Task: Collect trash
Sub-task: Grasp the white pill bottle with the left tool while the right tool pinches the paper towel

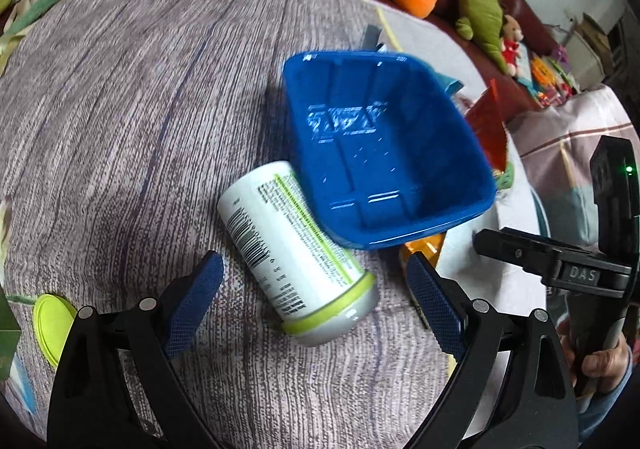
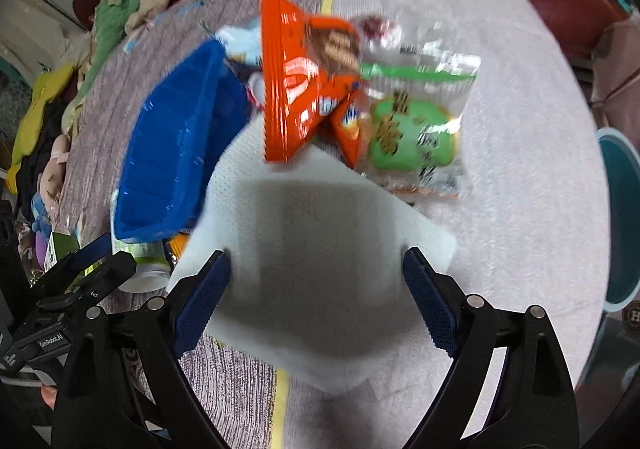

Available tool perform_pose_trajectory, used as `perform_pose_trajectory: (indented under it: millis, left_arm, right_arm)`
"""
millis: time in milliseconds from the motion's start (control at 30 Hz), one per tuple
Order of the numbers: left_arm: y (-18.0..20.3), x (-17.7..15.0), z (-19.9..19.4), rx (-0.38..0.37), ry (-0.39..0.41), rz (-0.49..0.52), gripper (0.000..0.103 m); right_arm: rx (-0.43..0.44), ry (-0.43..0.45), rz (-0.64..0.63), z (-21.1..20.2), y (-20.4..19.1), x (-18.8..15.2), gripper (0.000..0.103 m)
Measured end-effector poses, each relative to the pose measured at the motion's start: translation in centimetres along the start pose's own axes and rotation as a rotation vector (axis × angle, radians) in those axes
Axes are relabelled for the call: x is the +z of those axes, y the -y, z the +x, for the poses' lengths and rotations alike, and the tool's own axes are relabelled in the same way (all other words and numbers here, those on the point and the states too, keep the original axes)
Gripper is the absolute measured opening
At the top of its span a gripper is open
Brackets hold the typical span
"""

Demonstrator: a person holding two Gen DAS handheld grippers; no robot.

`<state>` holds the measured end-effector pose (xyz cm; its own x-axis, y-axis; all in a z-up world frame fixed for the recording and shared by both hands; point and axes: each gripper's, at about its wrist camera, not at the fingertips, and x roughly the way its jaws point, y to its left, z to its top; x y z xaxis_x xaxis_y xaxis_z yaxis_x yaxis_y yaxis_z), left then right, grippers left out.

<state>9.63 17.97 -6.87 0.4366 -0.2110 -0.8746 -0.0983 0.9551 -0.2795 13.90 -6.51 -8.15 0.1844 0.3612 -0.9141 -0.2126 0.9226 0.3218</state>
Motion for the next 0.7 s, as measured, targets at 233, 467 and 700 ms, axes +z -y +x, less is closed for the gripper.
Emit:
perform_pose_trajectory:
  millis: [233,467,700]
  left_arm:
    - [-0.8,0.6,1.5,0.034,-0.027,-0.04,0.093]
    - [-1.0,1.2,2.0,0.044,-0.023,-0.085,0.093]
    - [-0.6,-0.1,1.3,0.068,0.004,-0.049,0.069]
  right_arm:
    - [0.026,0.037,-0.031,-1.0,0.1,-1.4,0.06]
    - [0.036,0.062,-0.021,-3.4,1.0,-2.5,0.047]
    - [0.007,0.089,0.007,-4.8,3.1,-3.9,0.011]
